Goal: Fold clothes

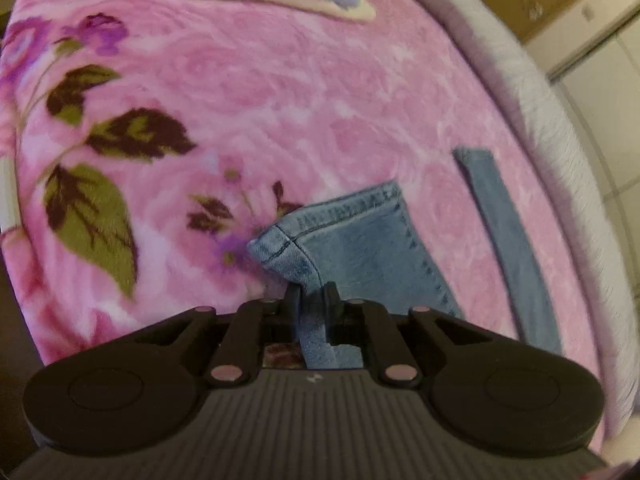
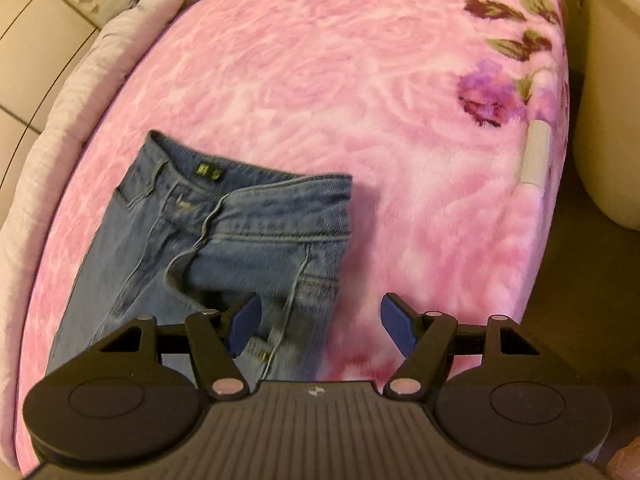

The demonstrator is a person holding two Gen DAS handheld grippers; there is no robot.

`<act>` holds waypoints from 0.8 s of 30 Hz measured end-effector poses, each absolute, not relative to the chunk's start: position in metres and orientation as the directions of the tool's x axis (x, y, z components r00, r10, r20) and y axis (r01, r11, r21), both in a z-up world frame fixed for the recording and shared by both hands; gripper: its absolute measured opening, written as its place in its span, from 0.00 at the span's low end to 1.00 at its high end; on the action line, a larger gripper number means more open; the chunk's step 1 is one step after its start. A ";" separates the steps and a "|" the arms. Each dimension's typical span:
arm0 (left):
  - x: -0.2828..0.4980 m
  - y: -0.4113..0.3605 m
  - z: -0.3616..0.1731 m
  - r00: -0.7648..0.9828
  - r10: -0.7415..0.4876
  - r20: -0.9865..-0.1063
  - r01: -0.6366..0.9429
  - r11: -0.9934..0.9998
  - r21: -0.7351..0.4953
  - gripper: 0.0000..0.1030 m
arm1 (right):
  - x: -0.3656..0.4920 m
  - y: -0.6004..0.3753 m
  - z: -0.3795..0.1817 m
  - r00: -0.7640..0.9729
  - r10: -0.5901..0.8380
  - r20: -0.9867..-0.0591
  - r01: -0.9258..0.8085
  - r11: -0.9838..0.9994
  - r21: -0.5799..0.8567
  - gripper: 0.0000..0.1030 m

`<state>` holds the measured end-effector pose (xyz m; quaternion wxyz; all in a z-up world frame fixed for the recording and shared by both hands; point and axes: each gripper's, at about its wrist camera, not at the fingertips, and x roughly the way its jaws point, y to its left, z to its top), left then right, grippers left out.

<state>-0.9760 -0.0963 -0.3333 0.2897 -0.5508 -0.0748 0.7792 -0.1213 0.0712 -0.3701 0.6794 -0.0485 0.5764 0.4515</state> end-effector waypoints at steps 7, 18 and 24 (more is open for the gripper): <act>-0.957 -0.119 -0.281 -0.290 0.598 -0.747 -0.450 -0.774 -0.445 0.05 | -0.124 0.076 -0.349 -0.070 0.551 -0.831 -0.722 0.547 0.423 0.07; -0.956 -0.132 -0.327 -0.360 0.400 -0.843 -0.540 -0.826 -0.162 0.08 | -0.127 0.061 -0.362 -0.080 0.427 -0.901 -0.746 0.574 0.338 0.20; -0.957 -0.154 -0.294 -0.381 0.416 -0.826 -0.572 -0.808 -0.143 0.23 | -0.159 0.056 -0.314 0.123 0.391 -0.912 -0.865 0.493 0.094 0.54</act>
